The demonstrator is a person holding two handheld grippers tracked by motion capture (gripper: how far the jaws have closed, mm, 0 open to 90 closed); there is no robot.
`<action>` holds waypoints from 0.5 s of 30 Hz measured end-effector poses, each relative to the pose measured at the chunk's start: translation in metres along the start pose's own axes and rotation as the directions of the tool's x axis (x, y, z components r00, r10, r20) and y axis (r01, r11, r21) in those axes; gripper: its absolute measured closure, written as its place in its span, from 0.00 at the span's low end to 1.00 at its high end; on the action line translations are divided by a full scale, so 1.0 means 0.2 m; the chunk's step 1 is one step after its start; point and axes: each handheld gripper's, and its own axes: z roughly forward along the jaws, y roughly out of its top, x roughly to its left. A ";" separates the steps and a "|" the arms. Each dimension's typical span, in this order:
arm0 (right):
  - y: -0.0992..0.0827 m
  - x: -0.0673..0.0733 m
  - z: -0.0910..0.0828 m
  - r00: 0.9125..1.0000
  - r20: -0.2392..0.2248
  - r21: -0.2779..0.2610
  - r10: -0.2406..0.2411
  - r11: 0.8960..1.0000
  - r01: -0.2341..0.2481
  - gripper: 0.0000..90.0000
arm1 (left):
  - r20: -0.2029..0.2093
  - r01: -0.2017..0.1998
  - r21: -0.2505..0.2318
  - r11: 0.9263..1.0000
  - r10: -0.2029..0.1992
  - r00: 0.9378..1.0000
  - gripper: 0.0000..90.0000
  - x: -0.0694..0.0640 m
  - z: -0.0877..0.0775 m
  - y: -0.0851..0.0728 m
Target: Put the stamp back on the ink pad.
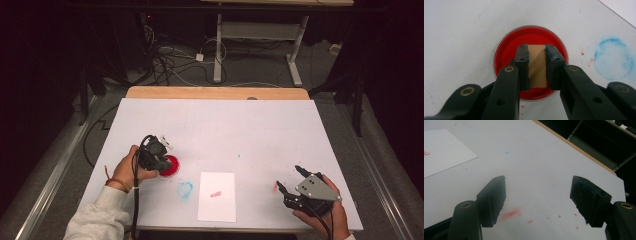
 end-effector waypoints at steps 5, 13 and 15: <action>0.00 0.00 0.00 1.000 -0.002 -0.001 0.000 1.000 0.000 0.33 | -0.003 0.000 -0.003 1.000 0.000 1.000 0.82 0.00 0.00 0.00; 0.00 0.00 0.00 1.000 -0.004 0.002 -0.003 1.000 0.003 0.33 | -0.006 0.000 -0.002 1.000 0.000 1.000 0.82 -0.01 0.01 0.00; 0.00 0.01 0.00 1.000 -0.005 0.003 -0.006 1.000 0.006 0.33 | -0.016 -0.004 0.003 1.000 0.004 1.000 0.82 -0.01 0.01 0.00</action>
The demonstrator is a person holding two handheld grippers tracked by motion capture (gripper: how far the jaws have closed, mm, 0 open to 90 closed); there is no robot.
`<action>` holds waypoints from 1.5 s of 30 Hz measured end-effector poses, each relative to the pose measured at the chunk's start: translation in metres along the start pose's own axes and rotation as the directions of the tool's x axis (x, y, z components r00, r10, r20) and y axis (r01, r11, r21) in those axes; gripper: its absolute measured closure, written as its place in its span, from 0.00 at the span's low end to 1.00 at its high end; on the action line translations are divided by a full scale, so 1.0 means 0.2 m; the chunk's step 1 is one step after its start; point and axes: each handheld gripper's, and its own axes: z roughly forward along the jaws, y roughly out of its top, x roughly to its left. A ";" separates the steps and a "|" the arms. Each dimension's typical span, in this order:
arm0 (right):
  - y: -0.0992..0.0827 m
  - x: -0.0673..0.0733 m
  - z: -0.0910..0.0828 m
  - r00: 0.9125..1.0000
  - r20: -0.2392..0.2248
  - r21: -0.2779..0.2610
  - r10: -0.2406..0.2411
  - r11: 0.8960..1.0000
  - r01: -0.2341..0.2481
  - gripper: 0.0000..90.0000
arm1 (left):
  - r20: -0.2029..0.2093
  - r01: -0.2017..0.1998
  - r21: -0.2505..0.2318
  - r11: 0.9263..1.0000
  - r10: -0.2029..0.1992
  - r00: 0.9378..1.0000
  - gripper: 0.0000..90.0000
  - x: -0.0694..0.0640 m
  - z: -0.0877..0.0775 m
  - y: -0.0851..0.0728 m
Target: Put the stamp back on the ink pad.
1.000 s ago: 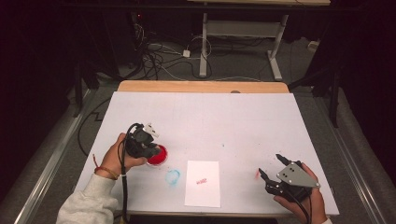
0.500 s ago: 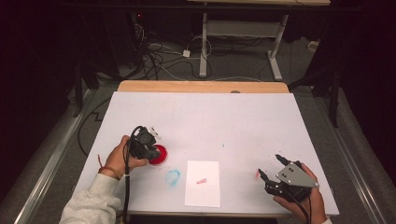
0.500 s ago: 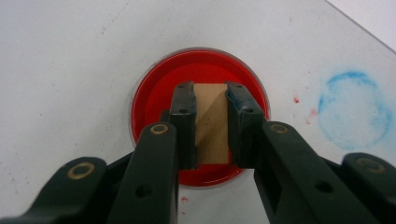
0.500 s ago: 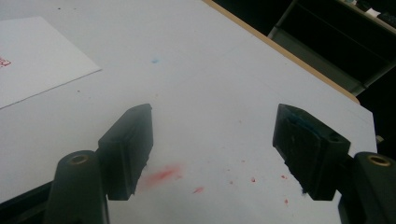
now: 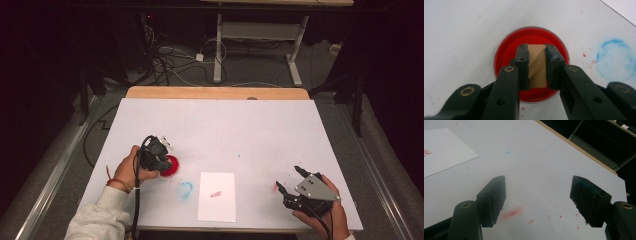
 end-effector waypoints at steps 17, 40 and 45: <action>0.00 0.00 0.00 1.000 0.000 -0.003 0.000 1.000 0.000 0.33 | 0.029 0.028 -0.017 0.999 -0.028 0.999 0.82 0.02 0.02 -0.02; 0.00 0.00 0.00 1.000 0.003 -0.004 -0.001 1.000 0.001 0.33 | -0.028 0.021 -0.222 0.975 -0.028 0.999 0.43 -0.06 -0.15 0.02; 0.00 0.00 0.00 1.000 0.003 -0.005 -0.003 1.000 0.003 0.33 | -0.060 0.018 -0.285 0.958 -0.037 0.998 0.30 -0.08 -0.15 0.02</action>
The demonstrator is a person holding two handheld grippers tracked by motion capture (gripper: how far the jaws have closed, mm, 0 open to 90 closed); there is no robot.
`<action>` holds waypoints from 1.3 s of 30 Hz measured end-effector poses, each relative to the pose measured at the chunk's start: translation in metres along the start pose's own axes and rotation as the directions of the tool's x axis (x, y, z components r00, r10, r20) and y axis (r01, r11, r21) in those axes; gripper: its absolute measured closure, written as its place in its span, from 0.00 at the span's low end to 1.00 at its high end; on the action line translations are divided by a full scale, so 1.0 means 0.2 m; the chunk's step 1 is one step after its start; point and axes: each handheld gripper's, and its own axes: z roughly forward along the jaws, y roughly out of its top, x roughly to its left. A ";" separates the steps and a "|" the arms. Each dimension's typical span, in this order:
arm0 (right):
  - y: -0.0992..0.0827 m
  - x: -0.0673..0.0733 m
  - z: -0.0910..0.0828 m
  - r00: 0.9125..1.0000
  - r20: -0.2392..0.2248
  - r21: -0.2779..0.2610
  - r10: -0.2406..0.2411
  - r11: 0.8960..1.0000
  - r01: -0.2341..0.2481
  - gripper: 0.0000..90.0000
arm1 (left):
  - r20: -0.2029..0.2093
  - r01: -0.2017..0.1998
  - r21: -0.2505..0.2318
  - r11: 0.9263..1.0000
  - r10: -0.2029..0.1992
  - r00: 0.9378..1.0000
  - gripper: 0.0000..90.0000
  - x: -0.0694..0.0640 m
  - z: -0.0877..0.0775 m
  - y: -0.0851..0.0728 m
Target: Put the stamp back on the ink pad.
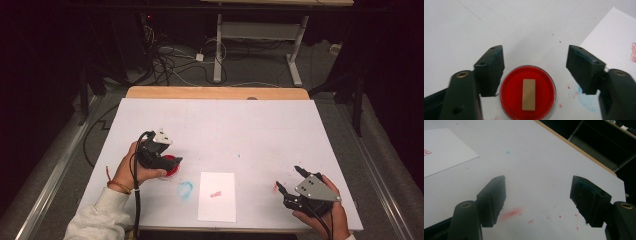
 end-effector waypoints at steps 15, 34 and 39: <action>0.00 0.00 0.00 1.000 0.001 -0.002 0.000 1.000 0.000 0.33 | -0.083 -0.092 -0.272 0.958 0.072 0.994 0.19 -0.08 -0.02 -0.02; 0.00 0.00 0.00 1.000 0.003 -0.011 0.005 1.000 -0.005 0.33 | -0.170 -0.196 -0.364 0.910 0.142 0.975 0.19 -0.20 -0.10 -0.04; 0.00 0.00 -0.01 1.000 0.003 -0.010 0.006 1.000 -0.006 0.33 | -0.201 -0.217 -0.360 0.907 0.152 0.968 0.19 -0.23 -0.10 -0.06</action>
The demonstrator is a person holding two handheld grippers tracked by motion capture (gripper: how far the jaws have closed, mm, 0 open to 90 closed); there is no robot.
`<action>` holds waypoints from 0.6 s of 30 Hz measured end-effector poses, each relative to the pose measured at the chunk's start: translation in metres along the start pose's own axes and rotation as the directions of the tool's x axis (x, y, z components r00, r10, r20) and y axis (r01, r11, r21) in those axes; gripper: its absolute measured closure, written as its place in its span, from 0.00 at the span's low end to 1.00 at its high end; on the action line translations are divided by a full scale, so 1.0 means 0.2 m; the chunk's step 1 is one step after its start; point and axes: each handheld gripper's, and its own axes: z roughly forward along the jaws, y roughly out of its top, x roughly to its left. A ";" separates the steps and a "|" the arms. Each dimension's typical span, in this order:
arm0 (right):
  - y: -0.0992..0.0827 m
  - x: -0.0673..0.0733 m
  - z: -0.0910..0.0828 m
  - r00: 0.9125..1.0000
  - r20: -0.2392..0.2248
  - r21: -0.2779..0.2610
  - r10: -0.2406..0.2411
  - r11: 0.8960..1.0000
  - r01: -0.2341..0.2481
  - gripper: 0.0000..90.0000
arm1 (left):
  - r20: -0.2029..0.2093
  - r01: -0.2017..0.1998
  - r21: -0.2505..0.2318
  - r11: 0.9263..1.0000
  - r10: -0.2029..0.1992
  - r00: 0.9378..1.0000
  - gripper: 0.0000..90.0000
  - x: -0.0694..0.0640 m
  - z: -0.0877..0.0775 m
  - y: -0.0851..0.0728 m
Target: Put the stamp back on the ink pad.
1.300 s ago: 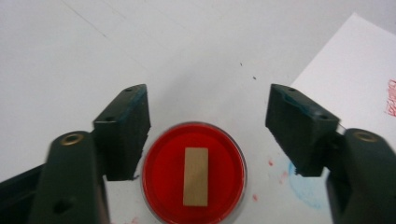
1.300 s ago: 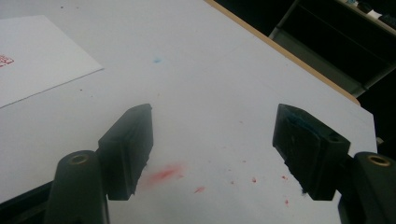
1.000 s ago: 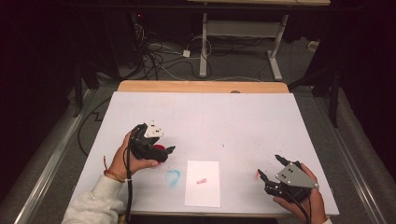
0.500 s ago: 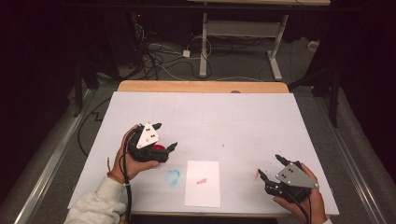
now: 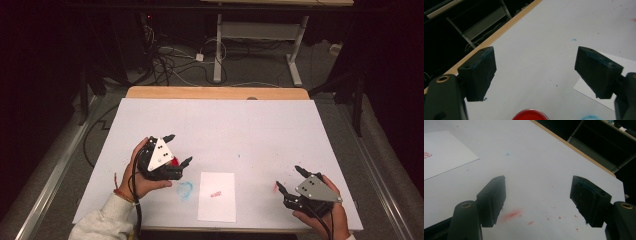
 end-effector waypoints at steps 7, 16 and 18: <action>0.00 0.00 0.00 1.000 -0.001 0.002 -0.002 1.000 0.002 0.33 | -0.023 -0.006 -0.027 1.000 0.005 1.000 0.19 -0.03 -0.03 0.00; 0.00 0.00 0.00 1.000 -0.001 0.001 -0.001 1.000 0.001 0.33 | -0.032 -0.048 -0.030 0.998 0.047 0.998 0.17 -0.08 -0.08 -0.01; 0.00 0.01 0.00 1.000 -0.002 0.001 -0.001 1.000 0.001 0.33 | -0.037 -0.050 -0.031 0.998 0.049 0.998 0.17 -0.08 -0.09 -0.01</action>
